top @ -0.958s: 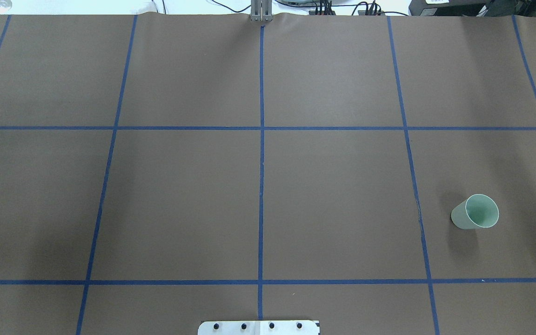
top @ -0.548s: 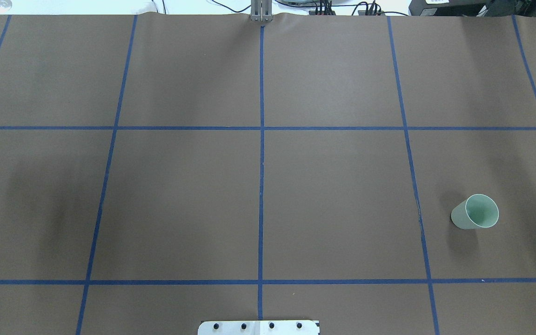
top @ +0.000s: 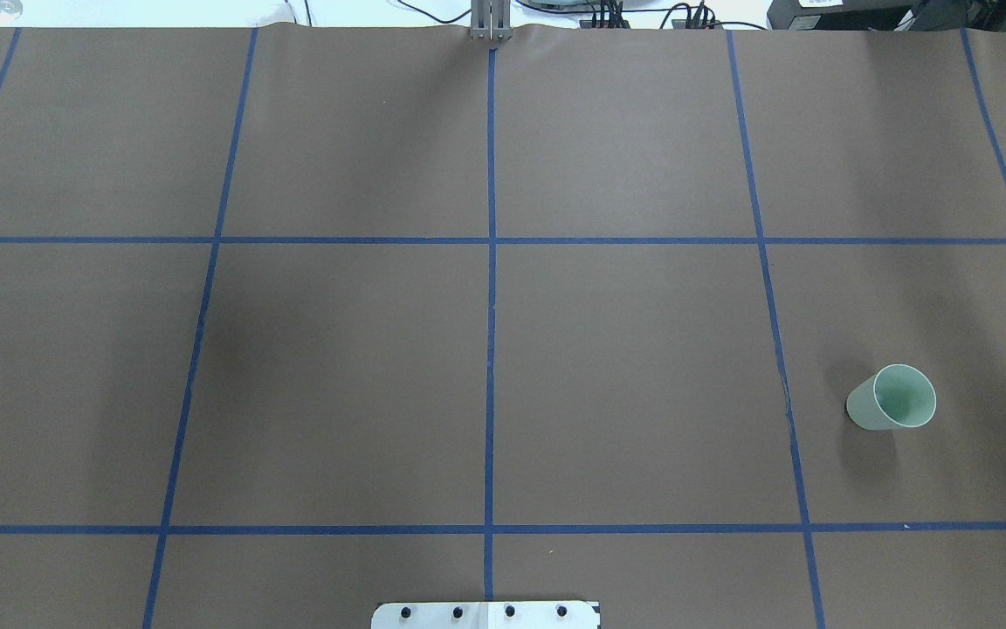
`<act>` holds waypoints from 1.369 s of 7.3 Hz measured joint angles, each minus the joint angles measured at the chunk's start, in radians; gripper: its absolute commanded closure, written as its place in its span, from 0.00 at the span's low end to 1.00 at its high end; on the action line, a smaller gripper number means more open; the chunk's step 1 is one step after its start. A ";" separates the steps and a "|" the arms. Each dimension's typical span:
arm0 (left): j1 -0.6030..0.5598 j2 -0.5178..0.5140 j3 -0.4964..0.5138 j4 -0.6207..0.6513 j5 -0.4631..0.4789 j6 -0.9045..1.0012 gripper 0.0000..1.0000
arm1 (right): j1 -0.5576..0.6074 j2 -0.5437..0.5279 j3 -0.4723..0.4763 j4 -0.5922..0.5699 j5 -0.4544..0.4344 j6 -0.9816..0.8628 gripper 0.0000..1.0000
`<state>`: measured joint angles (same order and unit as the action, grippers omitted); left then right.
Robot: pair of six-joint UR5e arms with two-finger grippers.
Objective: Transfer and stack yellow cup on green cup
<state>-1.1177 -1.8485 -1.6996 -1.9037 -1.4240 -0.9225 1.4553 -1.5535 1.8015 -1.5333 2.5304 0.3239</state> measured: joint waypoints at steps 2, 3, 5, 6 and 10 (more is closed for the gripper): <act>0.069 0.004 -0.016 -0.233 -0.141 0.047 1.00 | -0.098 0.122 -0.046 0.003 -0.002 0.117 0.00; 0.120 0.010 -0.024 -0.326 -0.165 0.052 1.00 | -0.148 0.202 -0.077 0.005 -0.015 0.175 0.00; 0.239 0.016 -0.028 -0.455 -0.172 0.044 1.00 | -0.233 0.342 -0.128 0.006 -0.031 0.254 0.01; 0.288 0.012 -0.027 -0.500 -0.171 0.042 1.00 | -0.275 0.394 -0.138 0.020 -0.033 0.302 0.01; 0.517 -0.034 -0.012 -0.738 -0.174 0.005 1.00 | -0.508 0.499 -0.154 0.358 -0.176 0.799 0.01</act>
<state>-0.6008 -1.8825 -1.7115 -2.6415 -1.5977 -0.9179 0.9474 -1.0544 1.6476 -1.1751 2.3549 1.1224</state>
